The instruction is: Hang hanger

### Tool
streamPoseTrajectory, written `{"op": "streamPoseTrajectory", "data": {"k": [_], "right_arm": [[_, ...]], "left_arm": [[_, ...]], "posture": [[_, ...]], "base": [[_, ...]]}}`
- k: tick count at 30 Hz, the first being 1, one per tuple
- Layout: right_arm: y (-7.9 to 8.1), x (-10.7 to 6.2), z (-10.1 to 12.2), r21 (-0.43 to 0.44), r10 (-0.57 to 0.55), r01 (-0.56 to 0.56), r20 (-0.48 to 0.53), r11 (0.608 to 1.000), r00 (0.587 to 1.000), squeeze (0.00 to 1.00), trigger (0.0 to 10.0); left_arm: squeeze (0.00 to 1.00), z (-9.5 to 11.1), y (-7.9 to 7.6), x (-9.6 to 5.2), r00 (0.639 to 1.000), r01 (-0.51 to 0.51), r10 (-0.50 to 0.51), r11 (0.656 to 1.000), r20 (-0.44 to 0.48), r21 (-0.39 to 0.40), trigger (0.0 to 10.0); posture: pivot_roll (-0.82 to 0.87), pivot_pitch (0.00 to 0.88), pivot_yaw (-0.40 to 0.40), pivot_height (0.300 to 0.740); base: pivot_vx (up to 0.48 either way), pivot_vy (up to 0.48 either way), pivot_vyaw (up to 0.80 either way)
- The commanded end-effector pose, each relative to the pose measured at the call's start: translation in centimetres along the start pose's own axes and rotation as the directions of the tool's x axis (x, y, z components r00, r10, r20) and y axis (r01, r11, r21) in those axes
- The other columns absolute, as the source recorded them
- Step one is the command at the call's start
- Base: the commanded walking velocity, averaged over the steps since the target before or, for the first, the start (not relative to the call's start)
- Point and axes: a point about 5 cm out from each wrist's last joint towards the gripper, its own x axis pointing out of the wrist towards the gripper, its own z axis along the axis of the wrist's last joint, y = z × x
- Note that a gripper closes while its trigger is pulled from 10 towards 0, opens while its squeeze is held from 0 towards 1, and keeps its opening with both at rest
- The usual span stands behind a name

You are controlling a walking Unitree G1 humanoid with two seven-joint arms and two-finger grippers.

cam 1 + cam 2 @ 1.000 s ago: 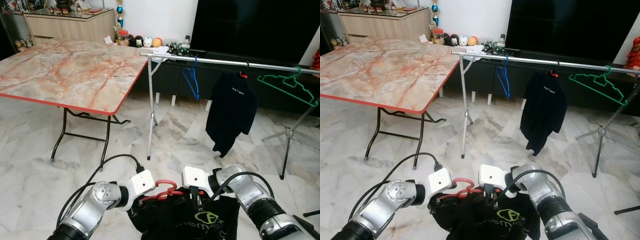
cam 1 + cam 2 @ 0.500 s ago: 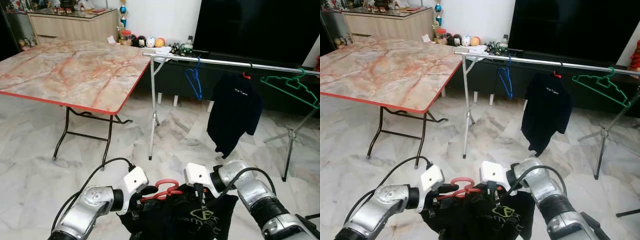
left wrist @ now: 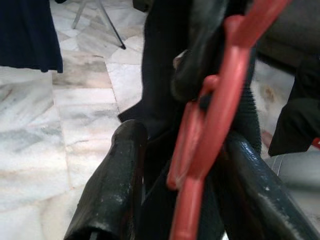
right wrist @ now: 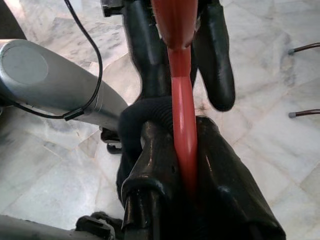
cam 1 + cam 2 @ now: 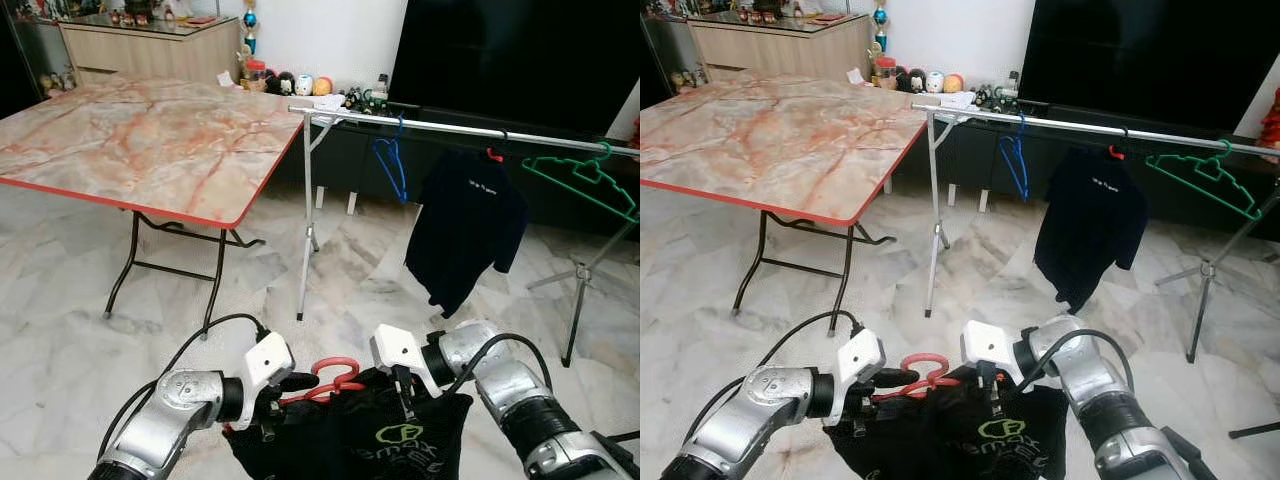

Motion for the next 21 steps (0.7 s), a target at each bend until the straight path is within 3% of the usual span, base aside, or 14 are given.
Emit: {"op": "streamPoseTrajectory", "data": {"k": [1,7,8,9,10,11,21], "right_arm": [[-0.53,-0.1,0.9,-0.023,-0.017,0.017,0.008,1.0,1.0,0.0,10.0],[-0.43,0.4,1.0,-0.027,-0.011,0.011,0.008,1.0,1.0,0.0,10.0],[-0.41,0.43,0.99,-0.027,-0.011,0.011,0.011,1.0,1.0,0.0,10.0],[-0.42,0.43,0.99,-0.027,-0.012,0.012,0.011,1.0,1.0,0.0,10.0],[-0.42,0.43,0.99,-0.026,-0.013,0.013,0.012,1.0,1.0,0.0,10.0],[-0.43,0.43,1.0,-0.026,-0.015,0.015,0.012,1.0,1.0,0.0,10.0],[-0.35,0.3,0.94,-0.019,-0.017,0.018,0.027,1.0,0.999,0.0,10.0]], "left_arm": [[0.0,0.31,-0.48,0.25,0.999,0.032,-0.032,0.999,-0.015,0.028,10.0],[0.0,0.75,-0.59,0.32,0.999,0.037,-0.036,0.998,-0.012,0.043,10.0],[0.0,0.7,-0.55,0.27,0.999,0.036,-0.035,0.998,-0.024,0.046,7.5],[0.0,0.64,-0.54,0.25,0.999,0.037,-0.035,0.998,-0.031,0.046,7.5],[0.0,0.57,-0.52,0.22,0.999,0.036,-0.034,0.998,-0.036,0.046,4.3],[0.0,0.48,-0.51,0.2,0.999,0.034,-0.033,0.998,-0.04,0.044,0.0],[0.0,0.3,-0.52,0.13,0.999,0.032,-0.031,0.999,-0.039,0.03,0.0]], "posture": [[0.13,0.0,-0.095,0.74],[0.14,0.0,-0.095,0.74],[0.14,0.0,-0.095,0.74],[0.14,0.0,-0.095,0.74],[0.13,0.0,-0.092,0.74],[0.13,0.0,-0.092,0.74],[0.13,0.0,-0.09,0.74]], "base": [[0.0,0.0,0.0],[0.0,0.0,0.0],[0.0,0.0,0.0],[0.0,0.0,0.0],[0.0,0.0,0.0],[0.0,0.0,0.0],[0.0,0.0,0.0]]}}
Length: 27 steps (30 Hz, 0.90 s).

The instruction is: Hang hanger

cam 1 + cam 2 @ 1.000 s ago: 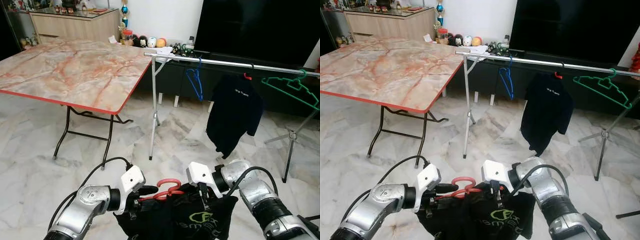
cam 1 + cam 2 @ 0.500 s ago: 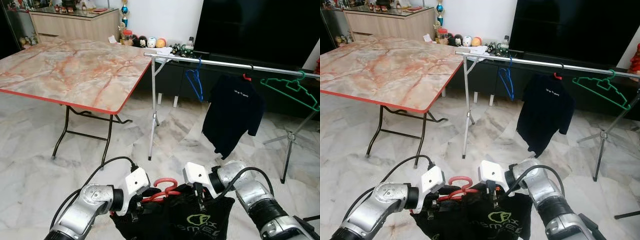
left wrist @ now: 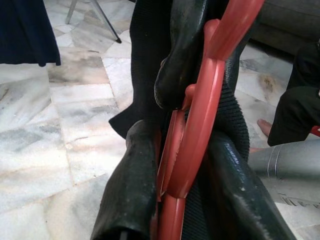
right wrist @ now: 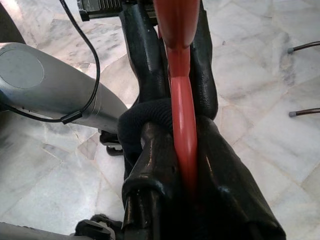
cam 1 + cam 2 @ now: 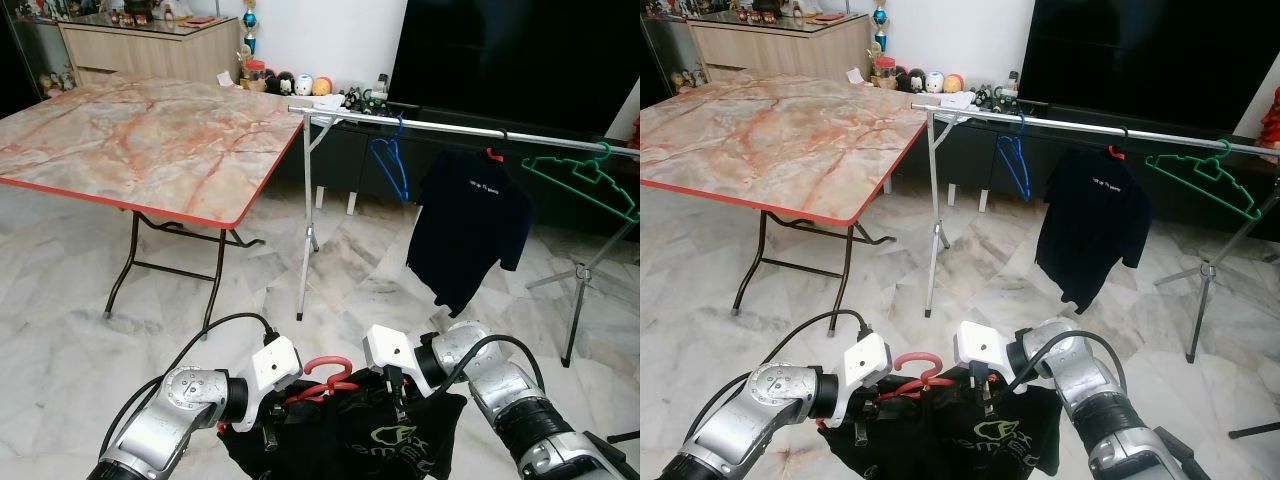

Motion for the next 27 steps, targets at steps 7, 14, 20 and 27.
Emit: {"op": "streamPoseTrajectory", "data": {"k": [7,14,20,27], "right_arm": [[-0.3,-0.2,0.8,-0.022,-0.01,0.011,0.036,1.0,0.999,0.0,10.0],[-0.3,-0.3,0.5,-0.015,-0.012,0.012,0.028,1.0,1.0,0.0,10.0],[-0.2,-0.3,0.5,-0.006,-0.016,0.016,0.051,1.0,0.999,0.0,10.0],[1.0,0.2,0.1,0.034,0.062,-0.066,0.103,0.997,0.993,0.0,10.0]], "left_arm": [[0.0,0.0,-0.4,0.1,1.0,0.023,-0.023,1.0,-0.002,-0.007,0.0],[0.0,0.1,-0.4,0.0,1.0,0.029,-0.029,1.0,0.001,-0.005,0.0],[0.0,0.4,-0.3,0.0,0.999,0.031,-0.03,0.999,0.029,-0.018,0.0],[0.0,0.4,-0.4,0.0,0.999,0.032,-0.031,0.999,0.036,-0.026,0.0]], "posture": [[0.13,0.0,-0.089,0.74],[0.13,0.0,-0.091,0.74],[0.13,0.0,-0.094,0.74],[0.13,0.0,-0.092,0.74]], "base": [[0.0,0.0,0.0],[0.0,0.0,0.0],[0.0,0.0,0.0],[0.0,0.0,0.0]]}}
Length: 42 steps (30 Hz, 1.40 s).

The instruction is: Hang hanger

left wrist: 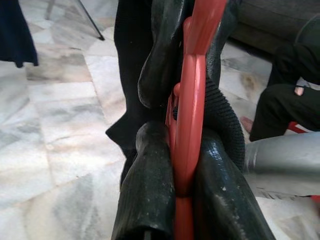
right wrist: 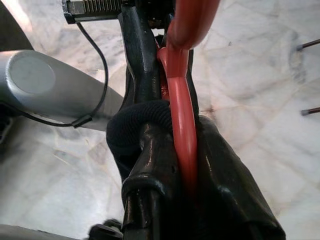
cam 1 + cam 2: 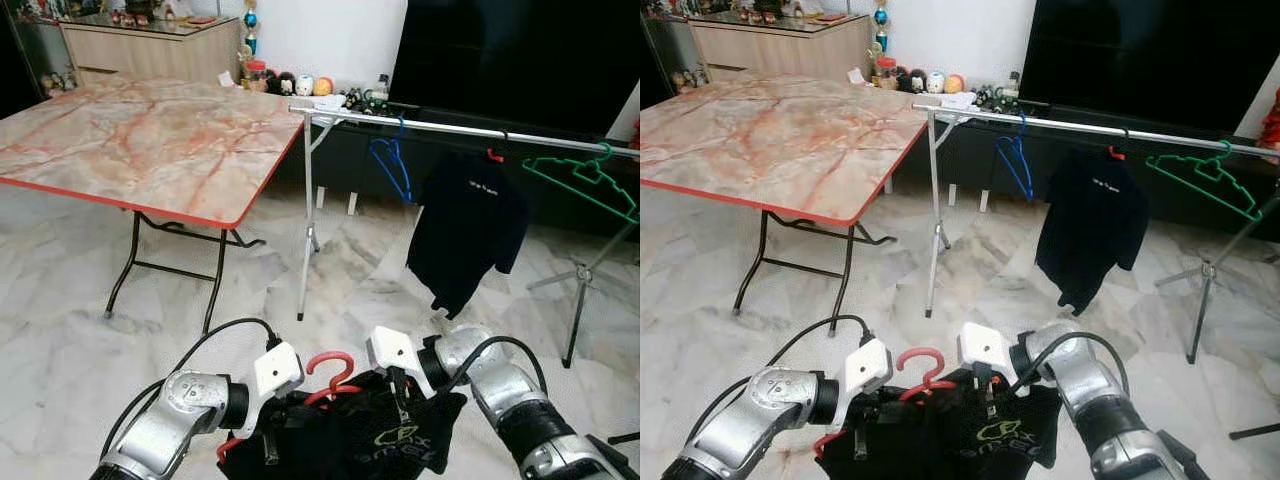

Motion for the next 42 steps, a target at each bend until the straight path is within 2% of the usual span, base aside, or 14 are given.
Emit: {"op": "streamPoseTrajectory", "data": {"k": [1,2,5,6,7,8,15,22,23,24,27,28,29,42], "right_arm": [[0.3,0.2,1.0,-0.029,0.046,-0.044,0.068,0.999,0.997,0.71,10.0],[0.4,0.2,0.9,-0.026,0.052,-0.05,0.068,0.998,0.996,1.0,10.0],[0.7,0.3,0.8,-0.032,0.079,-0.077,0.072,0.997,0.994,1.0,10.0],[0.7,0.3,0.8,-0.034,0.081,-0.079,0.072,0.996,0.994,0.2,10.0],[0.8,0.3,0.8,-0.036,0.086,-0.084,0.072,0.996,0.994,0.2,10.0],[0.9,0.4,0.7,-0.039,0.094,-0.092,0.069,0.995,0.993,0.0,10.0],[1.1,0.1,0.4,-0.039,0.1,-0.098,0.044,0.994,0.994,0.0,10.0],[1.2,-1.3,-0.3,-0.03,0.08,-0.08,-0.011,0.996,0.997,0.0,10.0],[1.3,-1.8,-0.4,-0.021,0.078,-0.078,-0.014,0.997,0.997,0.91,10.0],[1.3,-2.0,-0.5,-0.017,0.078,-0.078,-0.012,0.997,0.997,1.0,10.0],[1.4,-2.3,-0.7,-0.028,0.078,-0.079,-0.043,0.996,0.996,1.0,10.0],[1.4,-2.4,-0.8,-0.03,0.076,-0.078,-0.055,0.996,0.996,0.86,10.0],[1.4,-2.5,-1.0,-0.031,0.078,-0.081,-0.072,0.996,0.994,0.0,10.0],[1.2,-3.9,-1.4,-0.035,-0.001,-0.003,-0.108,0.999,0.994,0.0,10.0]], "left_arm": [[0.0,0.9,0.5,-0.3,0.998,-0.038,0.038,0.999,0.041,0.0,0.0],[0.0,0.9,0.5,-0.3,0.998,-0.038,0.038,0.999,0.041,0.0,0.0],[0.0,0.9,0.5,-0.3,0.998,-0.038,0.038,0.999,0.044,-0.002,0.0],[0.0,0.9,0.6,-0.3,0.998,-0.038,0.038,0.999,0.046,-0.003,0.0],[0.0,0.9,0.6,-0.3,0.998,-0.037,0.037,0.999,0.047,-0.005,0.0],[0.0,0.9,0.6,-0.3,0.998,-0.036,0.036,0.999,0.049,-0.006,0.0],[0.0,0.8,0.5,-0.5,0.999,-0.02,0.02,1.0,0.047,-0.018,0.0],[0.0,0.2,0.4,-0.8,1.0,-0.01,0.011,0.999,0.023,-0.033,0.0],[0.0,0.0,0.3,-0.9,1.0,-0.009,0.01,0.999,0.019,-0.036,0.0],[0.0,0.0,0.4,-0.9,1.0,-0.009,0.01,0.999,0.017,-0.037,0.0],[0.0,0.0,0.4,-0.9,1.0,-0.007,0.007,0.999,0.014,-0.037,0.0],[0.0,0.0,0.4,-0.9,1.0,-0.006,0.007,0.999,0.013,-0.036,0.0],[0.0,0.0,0.4,-0.8,1.0,-0.007,0.007,0.999,0.01,-0.033,0.0],[0.0,-0.3,0.3,-0.5,1.0,-0.008,0.009,0.999,0.011,-0.045,0.0]], "posture": [[0.13,0.0,-0.092,0.74],[0.13,0.0,-0.092,0.74],[0.13,0.0,-0.093,0.74],[0.13,0.0,-0.093,0.74],[0.13,0.0,-0.093,0.74],[0.13,0.0,-0.092,0.74],[0.13,0.0,-0.091,0.74],[0.12,0.0,-0.089,0.74],[0.12,0.0,-0.088,0.74],[0.12,0.0,-0.087,0.74],[0.12,0.0,-0.087,0.74],[0.12,0.0,-0.087,0.74],[0.12,0.0,-0.087,0.74],[0.11,0.0,-0.091,0.74]], "base": [[0.0,0.0,0.0],[0.0,0.0,0.0],[0.0,0.0,0.0],[0.0,0.0,0.0],[0.0,0.0,0.0],[0.0,0.0,0.0],[0.0,0.0,0.0],[0.0,0.0,0.0],[0.0,0.0,0.0],[0.0,0.0,0.0],[0.0,0.0,0.0],[0.0,0.0,0.0],[0.0,0.0,0.0],[0.0,0.0,0.0]]}}
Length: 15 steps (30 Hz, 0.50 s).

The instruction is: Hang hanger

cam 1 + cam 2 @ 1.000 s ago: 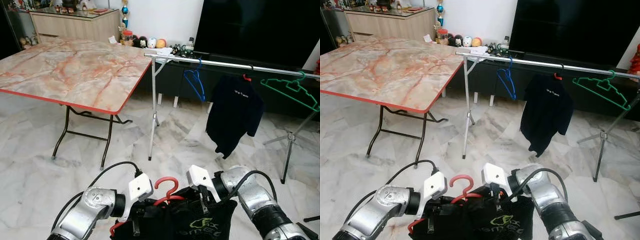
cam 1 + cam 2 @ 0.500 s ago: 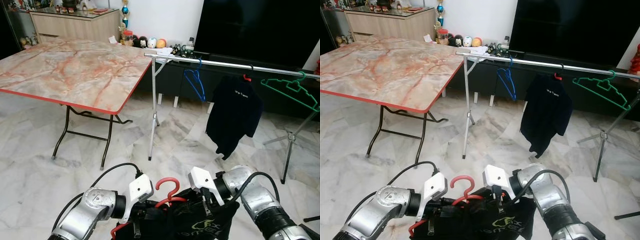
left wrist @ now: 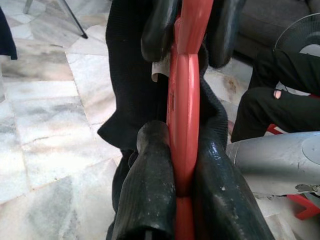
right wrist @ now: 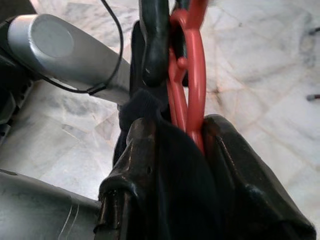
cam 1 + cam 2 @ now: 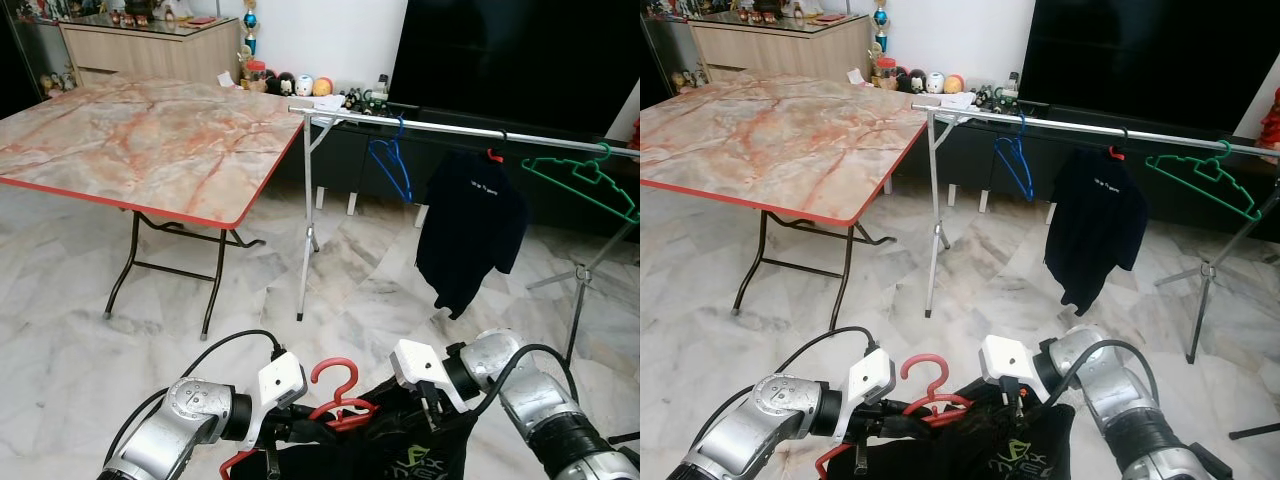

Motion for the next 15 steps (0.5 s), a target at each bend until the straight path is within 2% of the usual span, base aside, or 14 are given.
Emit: {"op": "streamPoseTrajectory", "data": {"k": [1,7,15], "right_arm": [[0.1,-0.8,-0.4,0.011,-0.036,0.036,-0.006,0.999,0.999,0.0,10.0],[-0.7,-2.4,0.7,0.029,-0.13,0.127,0.102,0.991,0.986,0.0,10.0],[-0.8,-4.8,0.3,0.05,-0.211,0.208,0.076,0.977,0.974,0.0,10.0]], "left_arm": [[0.0,0.2,0.7,-0.8,0.998,-0.057,0.057,0.998,0.007,0.005,0.0],[0.0,0.0,0.7,-0.8,0.998,-0.057,0.057,0.998,-0.004,0.005,0.0],[0.0,-0.5,0.7,-1.0,0.998,-0.056,0.056,0.998,-0.032,0.005,0.0]], "posture": [[0.11,0.0,-0.09,0.74],[0.11,0.0,-0.091,0.74],[0.1,0.0,-0.086,0.74]], "base": [[0.0,0.0,0.0],[0.0,0.0,0.0],[0.0,0.0,0.0]]}}
